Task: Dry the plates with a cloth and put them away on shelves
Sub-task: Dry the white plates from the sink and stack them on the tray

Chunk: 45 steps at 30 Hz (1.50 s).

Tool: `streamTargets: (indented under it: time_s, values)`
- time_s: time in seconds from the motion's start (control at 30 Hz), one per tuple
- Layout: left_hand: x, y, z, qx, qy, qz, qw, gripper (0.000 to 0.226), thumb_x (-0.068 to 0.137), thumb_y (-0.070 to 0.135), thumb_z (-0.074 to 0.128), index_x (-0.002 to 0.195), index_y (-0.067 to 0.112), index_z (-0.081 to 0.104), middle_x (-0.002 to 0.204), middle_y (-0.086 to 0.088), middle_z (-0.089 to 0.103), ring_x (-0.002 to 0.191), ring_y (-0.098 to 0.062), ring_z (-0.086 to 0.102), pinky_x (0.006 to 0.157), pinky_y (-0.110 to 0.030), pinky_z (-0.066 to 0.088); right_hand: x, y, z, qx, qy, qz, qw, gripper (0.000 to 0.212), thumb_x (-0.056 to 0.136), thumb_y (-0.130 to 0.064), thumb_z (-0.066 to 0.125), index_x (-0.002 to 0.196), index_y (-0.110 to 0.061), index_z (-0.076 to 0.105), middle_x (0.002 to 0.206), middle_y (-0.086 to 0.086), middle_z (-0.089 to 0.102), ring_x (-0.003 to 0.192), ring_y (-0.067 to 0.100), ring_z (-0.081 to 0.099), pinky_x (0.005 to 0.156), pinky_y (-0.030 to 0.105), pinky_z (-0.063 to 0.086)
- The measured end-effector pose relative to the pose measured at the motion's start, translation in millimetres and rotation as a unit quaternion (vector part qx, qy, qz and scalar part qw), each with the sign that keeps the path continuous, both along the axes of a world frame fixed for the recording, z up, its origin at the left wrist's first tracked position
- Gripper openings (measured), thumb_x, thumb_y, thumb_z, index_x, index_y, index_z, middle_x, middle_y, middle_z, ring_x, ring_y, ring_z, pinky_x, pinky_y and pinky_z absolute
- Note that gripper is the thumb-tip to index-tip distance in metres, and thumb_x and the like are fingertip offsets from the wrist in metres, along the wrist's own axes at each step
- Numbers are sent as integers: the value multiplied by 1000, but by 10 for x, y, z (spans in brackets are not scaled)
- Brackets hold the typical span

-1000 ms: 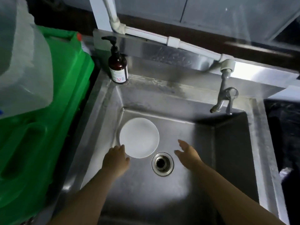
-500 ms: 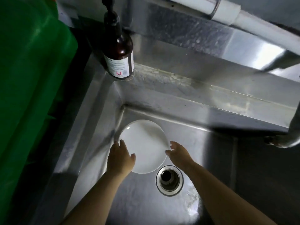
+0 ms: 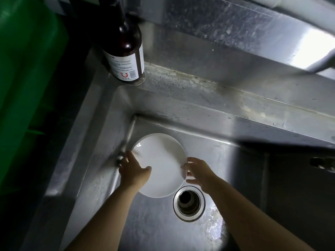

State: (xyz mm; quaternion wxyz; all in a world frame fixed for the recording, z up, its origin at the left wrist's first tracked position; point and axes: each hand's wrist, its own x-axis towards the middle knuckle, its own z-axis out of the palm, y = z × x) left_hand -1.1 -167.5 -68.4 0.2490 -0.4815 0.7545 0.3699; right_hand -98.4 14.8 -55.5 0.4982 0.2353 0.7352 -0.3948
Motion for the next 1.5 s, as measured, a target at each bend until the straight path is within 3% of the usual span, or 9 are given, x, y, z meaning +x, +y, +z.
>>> streamTargets:
  time_s: [0.27, 0.5, 0.7, 0.87, 0.93, 1.03, 1.2, 1.37, 1.5]
  values:
    - [125, 35, -2, 40, -2, 18, 999, 89, 73, 24, 70, 146, 19, 19, 152, -18, 18, 138, -42, 27, 105, -51, 39, 115, 49, 120, -1, -7, 0, 1000, 26, 78, -8, 68, 90, -30, 61, 123, 19, 62, 121, 38, 54, 106, 56, 37]
    - [265, 147, 118, 70, -3, 34, 997, 85, 79, 19, 69, 147, 17, 19, 151, -14, 18, 127, -36, 43, 94, -39, 47, 190, 145, 217, -23, 6, -3, 1000, 25, 80, -3, 66, 90, -25, 61, 110, 5, 65, 108, 25, 59, 84, 31, 41]
    - [367, 211, 197, 63, -6, 40, 997, 86, 76, 16, 68, 148, 17, 21, 146, -14, 25, 131, -36, 36, 100, -42, 44, 245, 177, 233, -11, 23, 10, 1000, 31, 79, -3, 67, 91, -30, 57, 98, 0, 63, 102, 23, 57, 95, 35, 44]
    - [341, 151, 265, 47, -21, 32, 998, 87, 78, 16, 66, 150, 17, 18, 151, -13, 18, 132, -38, 35, 102, -45, 43, 277, 134, 273, -30, 19, 11, 999, 35, 79, -4, 66, 109, -22, 65, 104, 3, 65, 95, 19, 58, 72, 25, 44]
    - [347, 115, 292, 46, -12, 31, 998, 84, 77, 15, 65, 149, 18, 21, 149, -13, 22, 129, -37, 39, 99, -42, 45, 274, 122, 296, -27, 31, 24, 999, 36, 79, -5, 66, 109, -24, 62, 111, 4, 65, 99, 21, 58, 76, 27, 45]
    - [383, 78, 370, 49, 29, 36, 998, 67, 76, 12, 66, 137, 17, 37, 137, -11, 35, 112, -30, 49, 89, -35, 48, 252, 146, 379, -28, 55, 39, 997, 36, 80, -4, 64, 107, -28, 59, 115, 6, 65, 108, 24, 58, 92, 34, 44]
    - [490, 17, 652, 24, 98, -10, 995, 25, 83, 17, 71, 103, 14, 57, 114, -1, 56, 95, -19, 57, 65, -19, 41, 305, 293, 685, -62, 105, 2, 993, 44, 83, 1, 62, 118, -24, 58, 109, 1, 66, 104, 19, 58, 86, 29, 39]
    - [613, 36, 1189, 44, 162, -42, 985, 17, 87, 26, 70, 77, 21, 58, 80, 2, 65, 82, -24, 67, 74, -41, 59, 533, 488, 1147, -99, 179, -54, 977, 40, 79, 2, 62, 108, -25, 65, 109, 0, 66, 98, 14, 60, 70, 21, 44]
    - [821, 98, 1671, 84, 191, -82, 975, 14, 88, 24, 68, 96, 17, 58, 91, 1, 63, 86, -26, 65, 72, -49, 60, 811, 690, 1546, -161, 233, -80, 956, 43, 71, -7, 66, 112, -18, 65, 111, 5, 69, 103, 21, 65, 73, 18, 51]
